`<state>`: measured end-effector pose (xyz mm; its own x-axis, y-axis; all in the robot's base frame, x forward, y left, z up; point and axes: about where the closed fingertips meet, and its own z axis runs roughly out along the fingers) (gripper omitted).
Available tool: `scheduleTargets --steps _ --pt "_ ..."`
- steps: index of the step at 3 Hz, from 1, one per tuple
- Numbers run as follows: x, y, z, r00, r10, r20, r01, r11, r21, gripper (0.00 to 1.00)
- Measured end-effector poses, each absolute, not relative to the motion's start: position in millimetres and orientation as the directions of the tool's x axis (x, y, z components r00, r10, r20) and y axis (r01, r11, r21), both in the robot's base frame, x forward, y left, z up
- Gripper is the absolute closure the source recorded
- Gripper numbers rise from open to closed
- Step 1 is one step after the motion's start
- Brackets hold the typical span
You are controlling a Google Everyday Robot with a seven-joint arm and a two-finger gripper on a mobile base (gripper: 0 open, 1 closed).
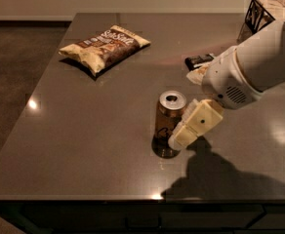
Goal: Move orange can near rxbar chocolate
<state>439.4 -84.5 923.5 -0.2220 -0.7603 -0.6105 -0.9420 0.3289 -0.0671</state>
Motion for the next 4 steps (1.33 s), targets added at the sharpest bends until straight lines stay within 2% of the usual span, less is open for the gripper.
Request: scheduleTargets --steps 2,3,4 --pt "446.4 -61.3 911.1 -0.173 -0.751 -0.637 -0.945 0.308 -0.107 0.00" --pt "455.8 -68.5 909.6 -0.165 -0.757 -0.633 -0.939 0.318 -0.135 0.14" --pt "459.1 -76.0 909.7 -0.165 -0.758 -0.631 -0.935 0.323 -0.145 0.37"
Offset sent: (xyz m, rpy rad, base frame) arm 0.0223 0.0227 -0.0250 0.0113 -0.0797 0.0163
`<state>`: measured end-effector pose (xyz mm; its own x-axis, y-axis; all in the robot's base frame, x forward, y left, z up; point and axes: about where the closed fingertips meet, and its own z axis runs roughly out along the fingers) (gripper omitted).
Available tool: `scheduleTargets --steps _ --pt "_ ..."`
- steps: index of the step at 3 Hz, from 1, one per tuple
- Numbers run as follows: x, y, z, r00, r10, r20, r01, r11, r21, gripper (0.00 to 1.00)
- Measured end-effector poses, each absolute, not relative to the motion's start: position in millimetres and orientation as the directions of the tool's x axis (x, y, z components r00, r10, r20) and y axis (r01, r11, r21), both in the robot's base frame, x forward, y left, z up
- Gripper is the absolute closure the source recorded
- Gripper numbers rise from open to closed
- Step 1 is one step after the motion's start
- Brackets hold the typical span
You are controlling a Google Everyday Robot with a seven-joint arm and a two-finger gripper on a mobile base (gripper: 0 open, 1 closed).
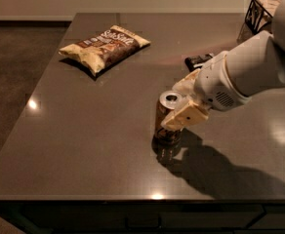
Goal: Move orange can near rxbar chocolate
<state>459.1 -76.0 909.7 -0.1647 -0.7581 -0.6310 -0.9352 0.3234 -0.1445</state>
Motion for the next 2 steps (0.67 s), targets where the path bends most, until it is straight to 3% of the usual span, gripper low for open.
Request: scheduleTargets --steps 2 --pt "456.1 -81.6 930.9 -0.195 -0.734 -0.651 -0.932 0.346 -0.111 0.83"
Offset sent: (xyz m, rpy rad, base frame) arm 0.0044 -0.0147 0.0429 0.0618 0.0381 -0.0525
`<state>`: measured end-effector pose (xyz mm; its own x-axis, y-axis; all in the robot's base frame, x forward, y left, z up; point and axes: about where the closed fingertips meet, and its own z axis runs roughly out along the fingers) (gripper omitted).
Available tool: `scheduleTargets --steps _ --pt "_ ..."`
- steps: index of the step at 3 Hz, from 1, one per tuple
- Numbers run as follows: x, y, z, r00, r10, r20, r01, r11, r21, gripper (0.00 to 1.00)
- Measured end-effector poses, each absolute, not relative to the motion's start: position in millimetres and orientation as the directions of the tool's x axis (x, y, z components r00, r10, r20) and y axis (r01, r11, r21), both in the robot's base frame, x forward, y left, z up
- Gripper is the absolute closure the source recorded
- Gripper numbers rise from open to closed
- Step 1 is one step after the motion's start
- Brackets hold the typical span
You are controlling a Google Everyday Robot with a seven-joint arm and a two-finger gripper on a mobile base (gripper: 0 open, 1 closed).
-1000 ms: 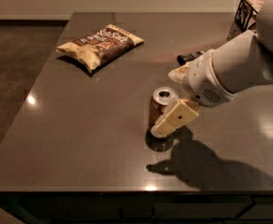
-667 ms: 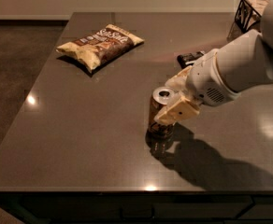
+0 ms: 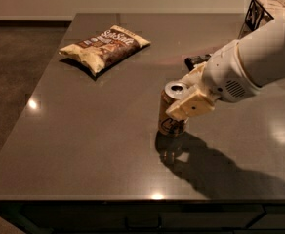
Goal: Move orange can near rxbar chocolate
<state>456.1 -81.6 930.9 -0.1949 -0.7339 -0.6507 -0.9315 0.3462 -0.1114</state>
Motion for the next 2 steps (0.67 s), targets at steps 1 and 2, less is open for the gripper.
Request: scheduleTargets --steps 1,2 --pt "478.3 -100.4 951.6 -0.241 -0.711 -0.661 -0.904 0.412 -0.114 1.00" --pt "512.3 -124.7 966.7 -0.291 -0.687 -0.666 -0.861 0.492 -0.130 1.00"
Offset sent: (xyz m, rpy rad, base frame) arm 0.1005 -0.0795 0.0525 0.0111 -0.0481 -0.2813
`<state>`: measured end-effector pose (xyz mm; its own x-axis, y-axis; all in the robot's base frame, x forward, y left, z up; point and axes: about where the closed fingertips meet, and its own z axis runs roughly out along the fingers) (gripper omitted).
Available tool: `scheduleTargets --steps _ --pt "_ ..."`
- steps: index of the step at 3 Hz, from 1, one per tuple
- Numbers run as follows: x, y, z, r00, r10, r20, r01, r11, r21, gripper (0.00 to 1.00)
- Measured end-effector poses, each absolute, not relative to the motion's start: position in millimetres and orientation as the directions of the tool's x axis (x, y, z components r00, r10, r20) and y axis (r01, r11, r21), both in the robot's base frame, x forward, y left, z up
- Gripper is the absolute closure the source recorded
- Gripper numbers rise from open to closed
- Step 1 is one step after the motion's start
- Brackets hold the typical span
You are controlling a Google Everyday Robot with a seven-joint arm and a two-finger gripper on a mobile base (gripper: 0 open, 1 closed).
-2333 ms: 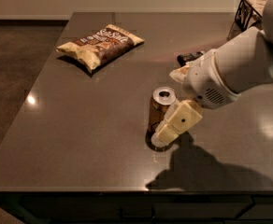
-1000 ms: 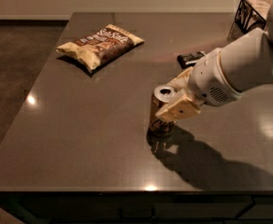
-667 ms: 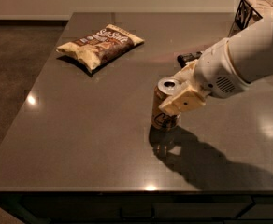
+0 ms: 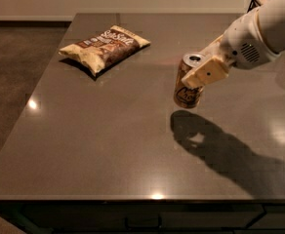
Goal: Move orange can near rxbar chocolate
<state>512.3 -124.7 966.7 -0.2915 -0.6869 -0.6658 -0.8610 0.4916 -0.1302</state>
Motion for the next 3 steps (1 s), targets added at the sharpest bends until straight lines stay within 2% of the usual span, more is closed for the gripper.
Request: scheduleTargets --steps 3 --pt "602.7 -169.0 960.8 -0.424 -0.673 -0.606 -0.757 0.631 -0.171 1.00"
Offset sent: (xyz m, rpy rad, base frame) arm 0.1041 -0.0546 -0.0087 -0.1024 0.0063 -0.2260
